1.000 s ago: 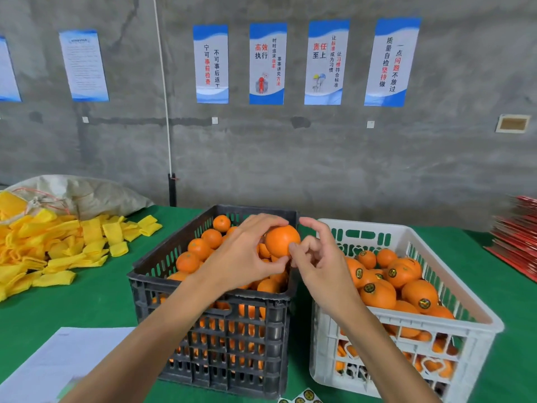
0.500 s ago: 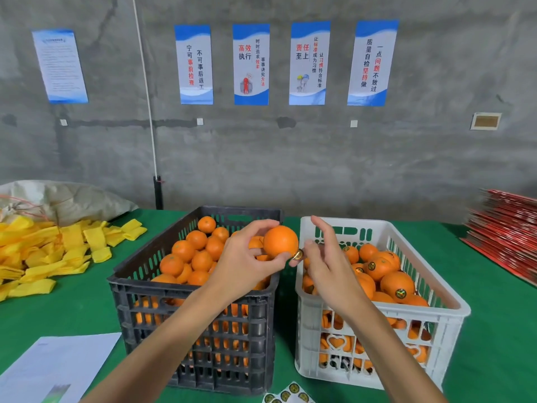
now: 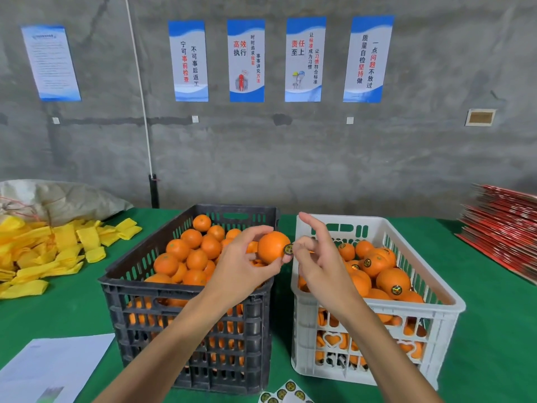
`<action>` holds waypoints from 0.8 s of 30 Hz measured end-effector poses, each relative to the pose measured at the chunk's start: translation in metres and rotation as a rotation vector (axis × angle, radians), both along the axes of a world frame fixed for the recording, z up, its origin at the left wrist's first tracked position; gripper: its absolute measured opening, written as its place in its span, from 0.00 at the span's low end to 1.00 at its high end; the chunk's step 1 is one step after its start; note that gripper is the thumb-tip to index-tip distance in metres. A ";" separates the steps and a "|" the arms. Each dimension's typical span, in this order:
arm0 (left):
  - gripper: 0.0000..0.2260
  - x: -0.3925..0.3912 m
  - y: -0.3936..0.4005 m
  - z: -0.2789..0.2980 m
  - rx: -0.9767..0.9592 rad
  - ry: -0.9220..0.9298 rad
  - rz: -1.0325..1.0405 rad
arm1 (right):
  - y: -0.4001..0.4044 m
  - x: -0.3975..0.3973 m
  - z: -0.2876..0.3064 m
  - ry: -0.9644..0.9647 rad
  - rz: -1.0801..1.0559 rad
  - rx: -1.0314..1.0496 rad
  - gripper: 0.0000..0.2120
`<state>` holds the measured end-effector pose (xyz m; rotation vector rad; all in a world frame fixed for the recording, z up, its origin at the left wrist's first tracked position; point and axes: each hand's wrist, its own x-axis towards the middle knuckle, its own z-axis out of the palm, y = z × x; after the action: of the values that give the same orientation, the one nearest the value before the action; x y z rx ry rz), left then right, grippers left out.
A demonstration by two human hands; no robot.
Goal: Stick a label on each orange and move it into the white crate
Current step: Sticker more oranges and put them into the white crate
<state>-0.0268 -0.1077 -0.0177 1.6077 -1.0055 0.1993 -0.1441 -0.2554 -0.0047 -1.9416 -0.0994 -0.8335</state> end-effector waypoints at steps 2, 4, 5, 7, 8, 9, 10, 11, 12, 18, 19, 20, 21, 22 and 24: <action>0.29 -0.004 0.000 0.001 0.069 -0.118 0.035 | 0.003 0.000 -0.003 0.028 0.003 -0.032 0.26; 0.28 -0.005 0.002 0.001 0.120 -0.281 0.094 | 0.004 -0.002 -0.006 0.044 -0.016 -0.047 0.27; 0.28 -0.006 0.002 0.001 0.137 -0.348 0.123 | 0.003 -0.003 -0.007 0.066 -0.034 -0.065 0.28; 0.28 -0.008 0.003 0.001 0.167 -0.432 0.165 | 0.003 -0.003 -0.007 0.117 -0.083 -0.130 0.31; 0.28 -0.009 0.003 0.001 0.174 -0.448 0.178 | 0.003 -0.003 -0.006 0.140 -0.096 -0.150 0.32; 0.28 -0.010 0.003 0.001 0.172 -0.452 0.186 | 0.003 -0.003 -0.005 0.155 -0.095 -0.148 0.32; 0.28 -0.010 0.004 0.001 0.166 -0.449 0.192 | 0.002 -0.002 -0.004 0.166 -0.089 -0.135 0.32; 0.28 -0.010 0.005 0.001 0.152 -0.444 0.195 | 0.000 -0.002 -0.003 0.184 -0.086 -0.127 0.32; 0.28 -0.011 0.005 0.000 0.132 -0.435 0.196 | -0.002 -0.003 -0.003 0.204 -0.096 -0.136 0.32; 0.28 -0.014 -0.002 0.007 0.009 -0.185 0.100 | -0.006 0.001 -0.014 0.187 -0.102 0.022 0.31; 0.29 -0.014 -0.006 0.009 0.010 -0.117 0.061 | -0.004 0.002 -0.016 0.164 -0.061 0.083 0.28; 0.30 -0.015 -0.010 0.010 0.025 -0.051 0.018 | -0.002 0.004 -0.017 0.139 -0.010 0.151 0.24; 0.31 -0.015 -0.014 0.009 0.041 0.016 -0.036 | -0.001 0.005 -0.017 0.104 0.026 0.204 0.20; 0.33 -0.016 -0.018 0.008 0.038 0.083 -0.098 | -0.001 0.005 -0.017 0.071 0.035 0.234 0.17; 0.33 -0.017 -0.024 0.007 -0.010 0.190 -0.180 | -0.005 0.004 -0.015 0.051 0.030 0.273 0.15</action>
<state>-0.0438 -0.1318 -0.0110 1.4872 -0.9932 -0.0700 -0.1397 -0.2599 -0.0194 -1.6991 0.0158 -0.7366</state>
